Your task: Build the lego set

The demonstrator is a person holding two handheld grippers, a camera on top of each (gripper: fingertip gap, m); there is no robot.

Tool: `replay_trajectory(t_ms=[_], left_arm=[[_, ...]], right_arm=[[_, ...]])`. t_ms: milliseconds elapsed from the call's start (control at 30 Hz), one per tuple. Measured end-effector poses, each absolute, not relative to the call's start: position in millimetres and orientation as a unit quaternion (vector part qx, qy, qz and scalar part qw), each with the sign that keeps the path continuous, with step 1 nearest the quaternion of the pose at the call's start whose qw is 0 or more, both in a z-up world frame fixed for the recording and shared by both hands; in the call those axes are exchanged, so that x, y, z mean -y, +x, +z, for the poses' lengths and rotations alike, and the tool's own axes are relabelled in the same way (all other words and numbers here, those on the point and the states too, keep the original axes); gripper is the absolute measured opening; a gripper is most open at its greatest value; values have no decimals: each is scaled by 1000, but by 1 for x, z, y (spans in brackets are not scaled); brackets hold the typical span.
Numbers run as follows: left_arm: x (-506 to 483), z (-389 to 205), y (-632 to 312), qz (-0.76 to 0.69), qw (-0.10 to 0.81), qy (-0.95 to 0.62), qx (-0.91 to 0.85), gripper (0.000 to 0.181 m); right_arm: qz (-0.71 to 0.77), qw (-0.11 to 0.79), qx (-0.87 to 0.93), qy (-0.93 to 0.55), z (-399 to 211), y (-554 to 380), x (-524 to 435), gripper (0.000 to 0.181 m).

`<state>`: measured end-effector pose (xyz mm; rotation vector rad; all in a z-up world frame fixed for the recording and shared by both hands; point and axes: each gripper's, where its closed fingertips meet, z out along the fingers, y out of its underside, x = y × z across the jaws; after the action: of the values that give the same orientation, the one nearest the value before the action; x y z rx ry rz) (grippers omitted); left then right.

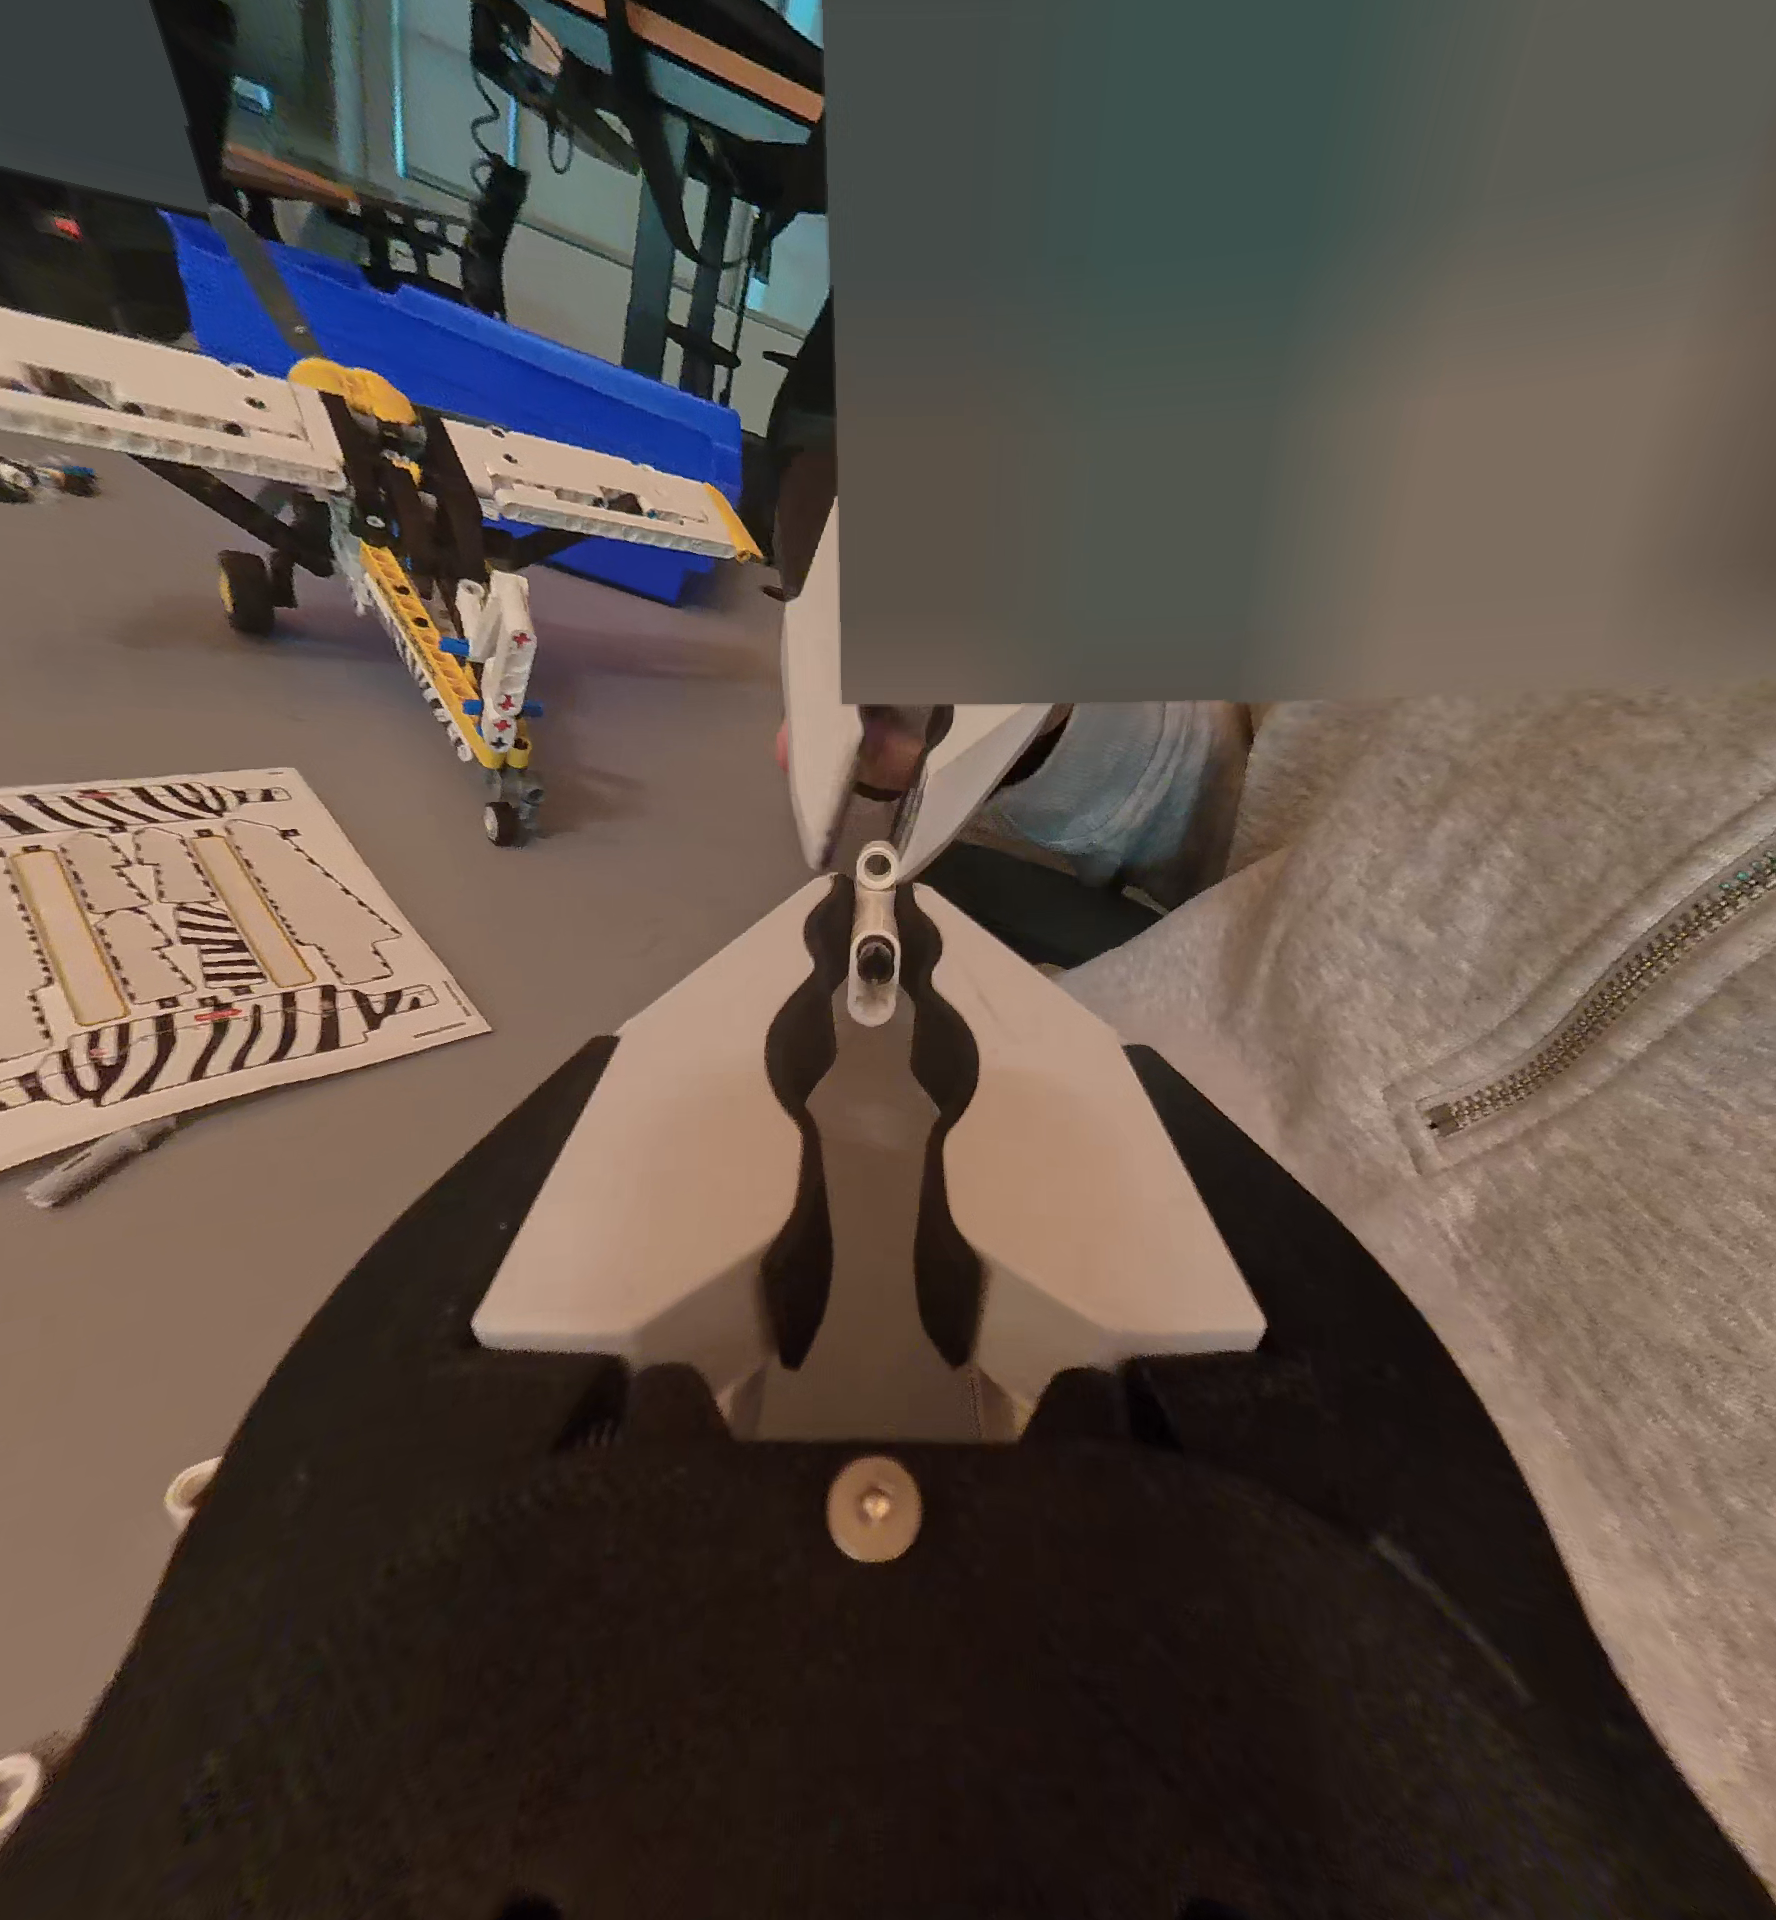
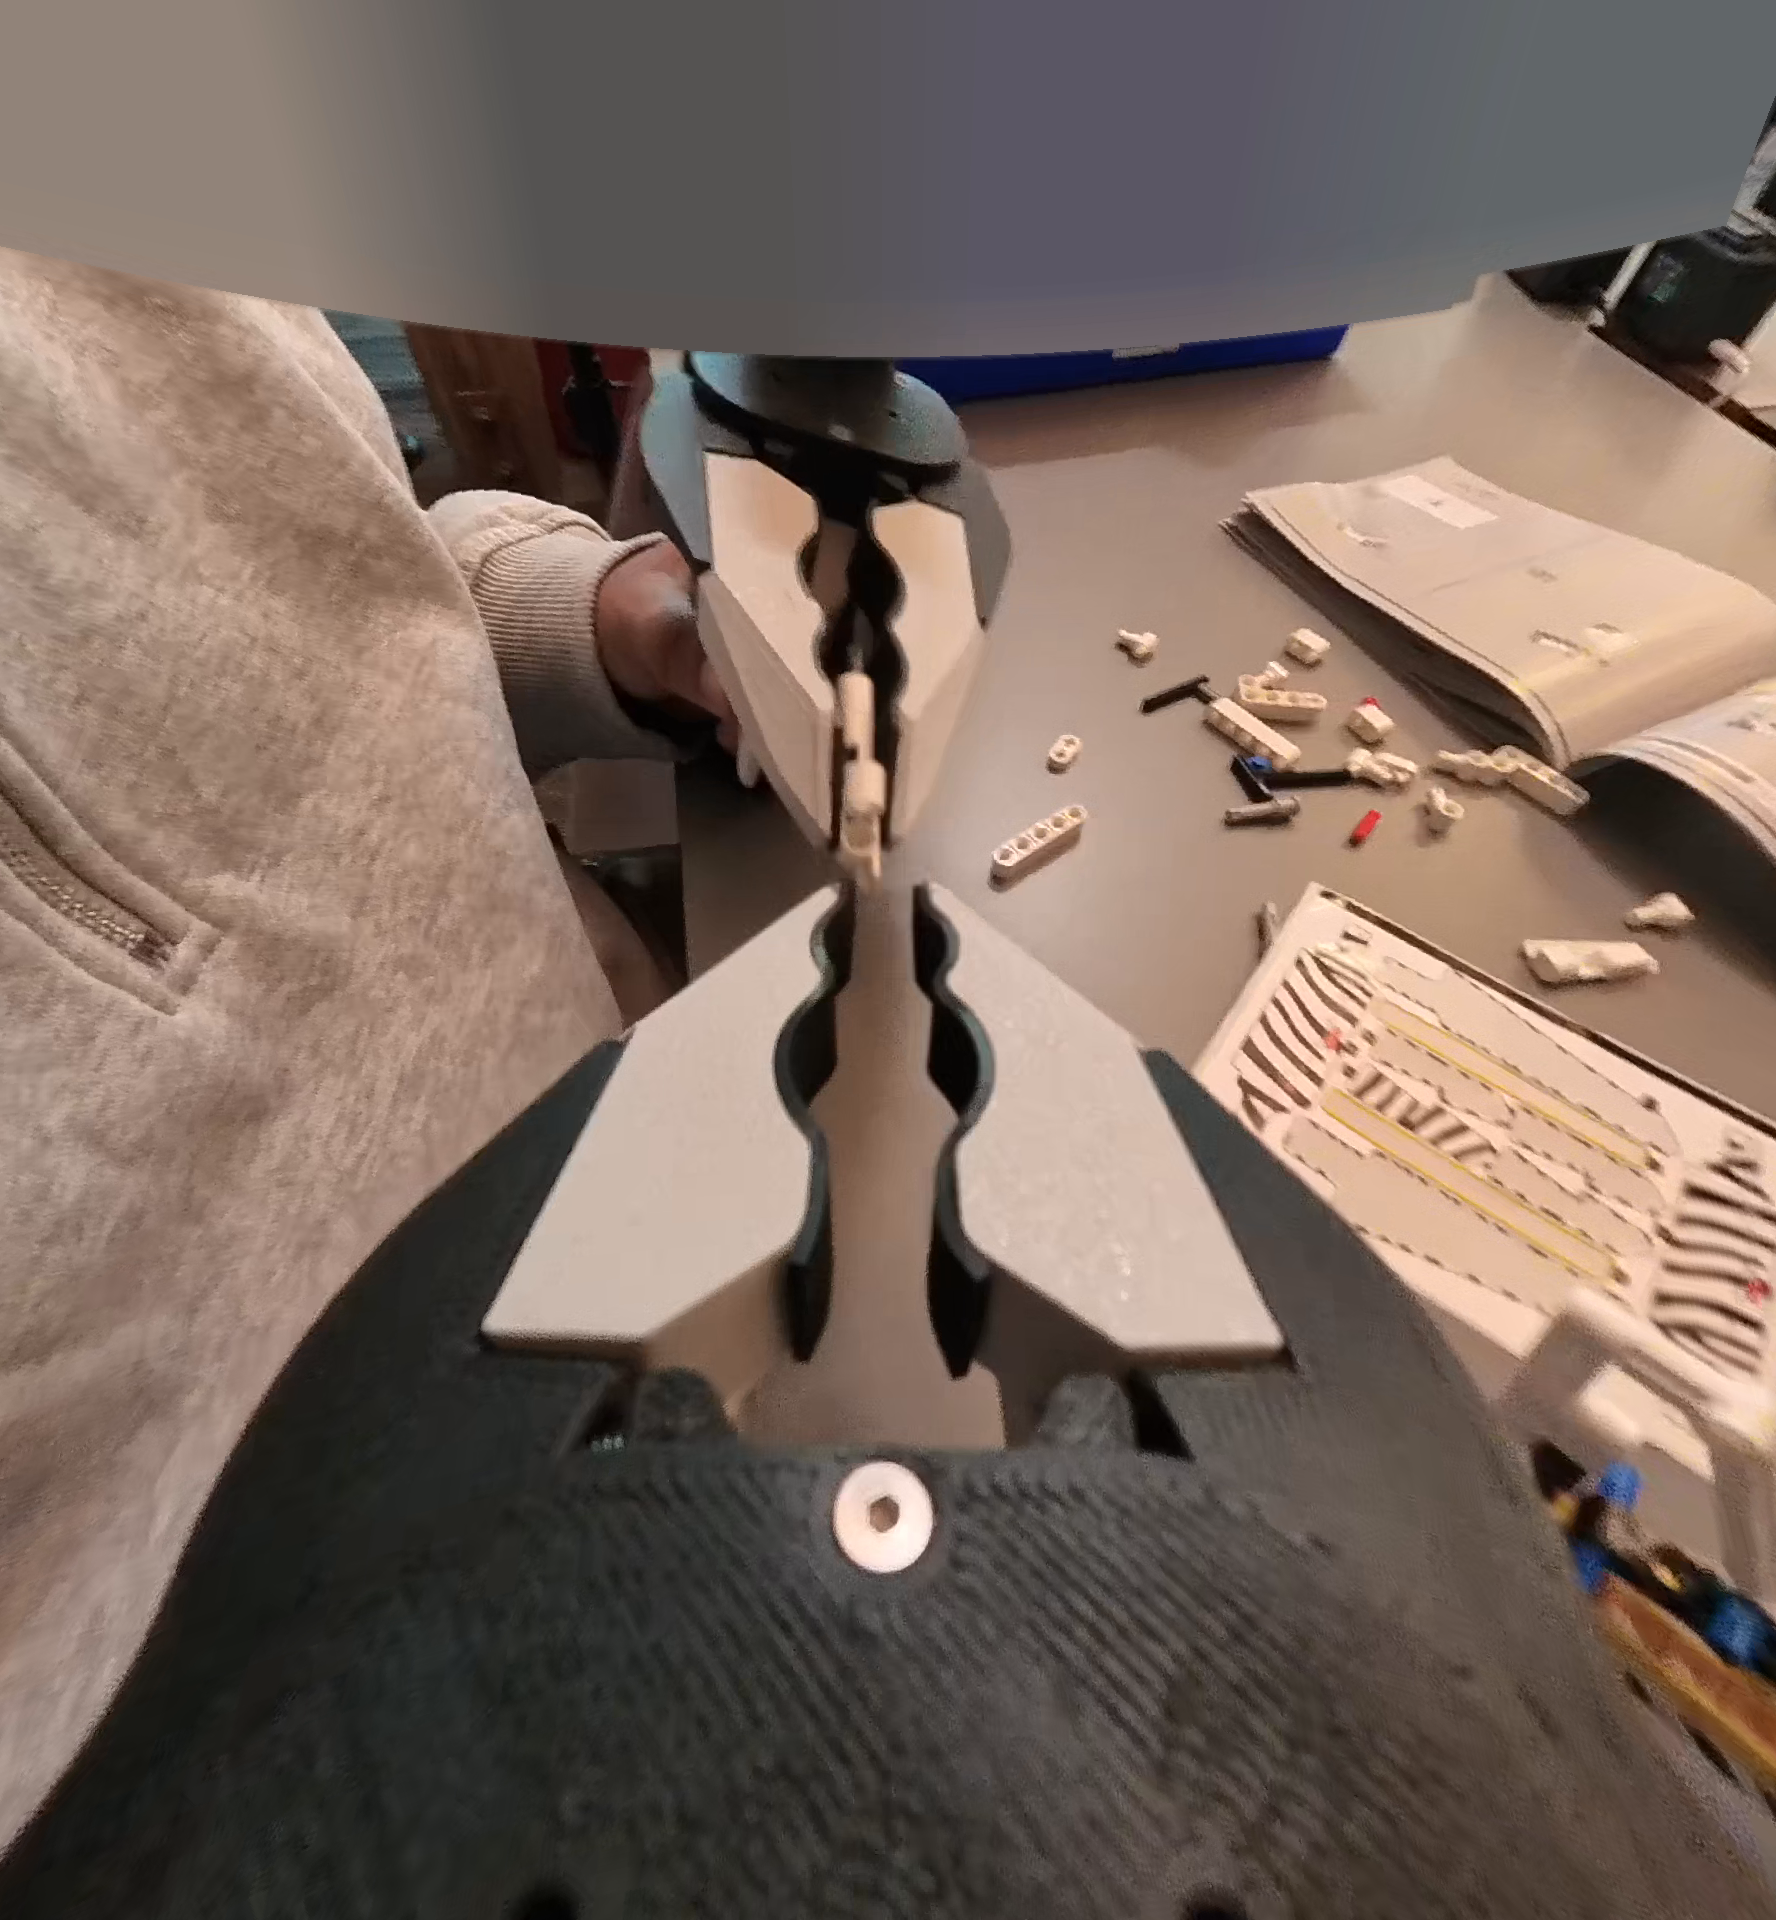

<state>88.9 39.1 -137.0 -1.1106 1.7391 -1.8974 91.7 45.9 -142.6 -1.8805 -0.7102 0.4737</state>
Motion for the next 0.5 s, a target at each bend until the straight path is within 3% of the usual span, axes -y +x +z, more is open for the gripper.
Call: replay_trajectory(t_ms=[133, 300, 500], left_arm=[[-50, -137, 92, -663, 186, -412, -596, 5], [-53, -141, 95, -655, 183, -427, -595, 5], [-50, -146, 97, -641, 176, -434, -608, 5]], right_arm=[[165, 486, 251, -821, -156, 120, -44, 22], [140, 408, 234, -871, -205, 136, -31, 22], [146, 381, 247, -879, -228, 131, -35, 20]])
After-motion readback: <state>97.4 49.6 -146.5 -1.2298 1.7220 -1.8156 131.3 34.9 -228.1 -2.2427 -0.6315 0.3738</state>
